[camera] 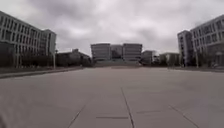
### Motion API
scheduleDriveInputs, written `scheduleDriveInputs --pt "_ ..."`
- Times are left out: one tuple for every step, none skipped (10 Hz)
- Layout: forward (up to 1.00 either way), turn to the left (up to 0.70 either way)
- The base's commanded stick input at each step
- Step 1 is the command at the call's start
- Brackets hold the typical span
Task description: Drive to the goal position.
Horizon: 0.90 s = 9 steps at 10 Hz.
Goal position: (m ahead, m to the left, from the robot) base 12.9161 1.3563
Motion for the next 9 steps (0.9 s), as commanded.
scheduleDriveInputs --pt "1.00 0.00" --pt "1.00 0.00" --pt "1.00 0.00" --pt "1.00 0.00" --pt "1.00 0.00" --pt "1.00 0.00" --pt "1.00 0.00" --pt "1.00 0.00" --pt "1.00 0.00"
